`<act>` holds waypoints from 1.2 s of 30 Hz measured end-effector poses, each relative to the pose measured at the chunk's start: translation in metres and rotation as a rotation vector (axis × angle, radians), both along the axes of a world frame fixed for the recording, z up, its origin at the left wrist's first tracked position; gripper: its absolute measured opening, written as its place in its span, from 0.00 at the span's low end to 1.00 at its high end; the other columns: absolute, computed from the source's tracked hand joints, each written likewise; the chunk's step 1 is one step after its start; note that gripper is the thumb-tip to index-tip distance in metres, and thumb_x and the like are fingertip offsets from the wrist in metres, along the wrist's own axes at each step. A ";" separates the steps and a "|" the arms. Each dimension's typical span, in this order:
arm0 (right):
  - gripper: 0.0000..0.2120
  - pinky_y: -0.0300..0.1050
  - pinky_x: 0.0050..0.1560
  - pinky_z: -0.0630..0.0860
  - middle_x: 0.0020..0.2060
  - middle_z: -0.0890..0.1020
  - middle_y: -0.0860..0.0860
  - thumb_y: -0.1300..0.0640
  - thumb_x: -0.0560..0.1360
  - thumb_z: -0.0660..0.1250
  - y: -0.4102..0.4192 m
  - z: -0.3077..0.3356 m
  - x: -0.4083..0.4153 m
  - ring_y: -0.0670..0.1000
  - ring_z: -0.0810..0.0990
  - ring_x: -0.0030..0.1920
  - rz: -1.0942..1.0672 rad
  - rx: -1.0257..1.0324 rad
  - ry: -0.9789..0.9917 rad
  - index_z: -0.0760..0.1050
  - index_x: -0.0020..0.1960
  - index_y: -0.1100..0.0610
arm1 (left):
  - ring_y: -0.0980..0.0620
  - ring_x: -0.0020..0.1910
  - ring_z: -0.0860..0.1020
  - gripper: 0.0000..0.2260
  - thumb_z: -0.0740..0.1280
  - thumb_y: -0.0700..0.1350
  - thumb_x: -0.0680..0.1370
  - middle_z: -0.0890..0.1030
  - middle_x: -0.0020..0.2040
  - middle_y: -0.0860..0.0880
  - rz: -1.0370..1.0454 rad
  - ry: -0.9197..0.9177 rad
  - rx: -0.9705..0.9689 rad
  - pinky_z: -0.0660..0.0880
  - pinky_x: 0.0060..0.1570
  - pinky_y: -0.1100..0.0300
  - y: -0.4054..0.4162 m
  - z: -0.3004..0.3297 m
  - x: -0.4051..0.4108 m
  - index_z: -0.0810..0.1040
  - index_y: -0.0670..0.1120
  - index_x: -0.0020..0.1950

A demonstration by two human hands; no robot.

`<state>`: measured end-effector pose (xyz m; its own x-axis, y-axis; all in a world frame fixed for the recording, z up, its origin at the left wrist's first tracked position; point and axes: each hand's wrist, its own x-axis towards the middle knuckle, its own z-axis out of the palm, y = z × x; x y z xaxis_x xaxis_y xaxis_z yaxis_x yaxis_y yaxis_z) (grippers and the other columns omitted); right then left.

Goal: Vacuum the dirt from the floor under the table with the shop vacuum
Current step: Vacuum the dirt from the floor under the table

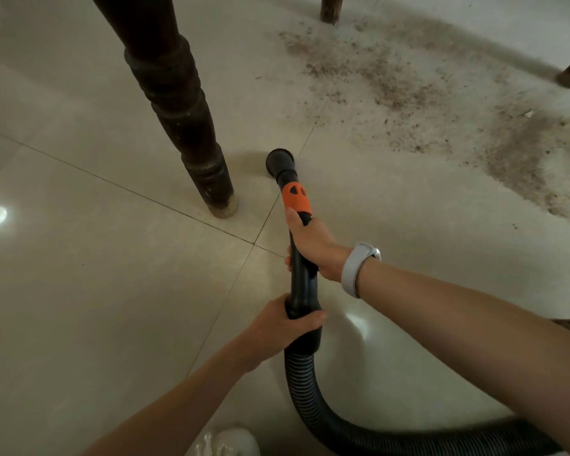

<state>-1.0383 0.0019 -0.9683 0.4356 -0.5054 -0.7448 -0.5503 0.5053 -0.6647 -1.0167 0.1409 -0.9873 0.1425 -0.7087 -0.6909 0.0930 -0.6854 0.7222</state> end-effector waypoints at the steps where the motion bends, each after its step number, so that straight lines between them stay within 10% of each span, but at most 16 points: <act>1: 0.17 0.48 0.34 0.79 0.34 0.73 0.55 0.44 0.80 0.56 0.007 0.000 -0.004 0.52 0.76 0.28 0.020 0.026 -0.012 0.64 0.45 0.58 | 0.56 0.46 0.80 0.08 0.70 0.49 0.74 0.81 0.46 0.51 -0.050 0.015 0.005 0.76 0.45 0.65 0.005 0.002 0.000 0.76 0.49 0.50; 12: 0.18 0.43 0.27 0.77 0.30 0.73 0.55 0.44 0.80 0.57 0.009 0.000 -0.037 0.52 0.74 0.25 -0.257 0.037 0.033 0.65 0.44 0.59 | 0.56 0.48 0.80 0.10 0.72 0.51 0.73 0.81 0.47 0.52 -0.249 0.027 0.001 0.77 0.51 0.61 0.001 0.007 -0.005 0.76 0.51 0.50; 23: 0.14 0.49 0.34 0.76 0.33 0.72 0.56 0.52 0.79 0.61 -0.030 0.004 0.037 0.54 0.74 0.29 -0.139 0.053 -0.058 0.64 0.42 0.60 | 0.56 0.41 0.78 0.09 0.67 0.51 0.76 0.79 0.45 0.48 0.342 -0.154 -0.036 0.74 0.36 0.66 -0.020 0.002 0.008 0.73 0.48 0.51; 29: 0.09 0.49 0.48 0.76 0.46 0.76 0.56 0.54 0.81 0.56 -0.045 0.013 0.060 0.55 0.76 0.45 -0.079 -0.056 -0.097 0.68 0.53 0.60 | 0.50 0.46 0.79 0.12 0.66 0.52 0.77 0.79 0.46 0.48 0.536 -0.189 -0.022 0.76 0.46 0.57 -0.054 0.006 0.041 0.73 0.45 0.54; 36: 0.15 0.48 0.46 0.73 0.41 0.77 0.51 0.50 0.82 0.52 -0.022 -0.022 0.000 0.52 0.76 0.42 0.084 -0.326 0.016 0.69 0.56 0.60 | 0.42 0.48 0.80 0.22 0.65 0.53 0.77 0.80 0.51 0.39 0.526 -0.036 -0.046 0.77 0.55 0.48 -0.085 0.024 0.090 0.71 0.40 0.63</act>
<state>-1.0385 -0.0200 -0.9900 0.4757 -0.6808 -0.5571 -0.5929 0.2197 -0.7747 -0.9268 0.0555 -0.9635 0.5101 -0.5648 -0.6487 0.3902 -0.5201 0.7597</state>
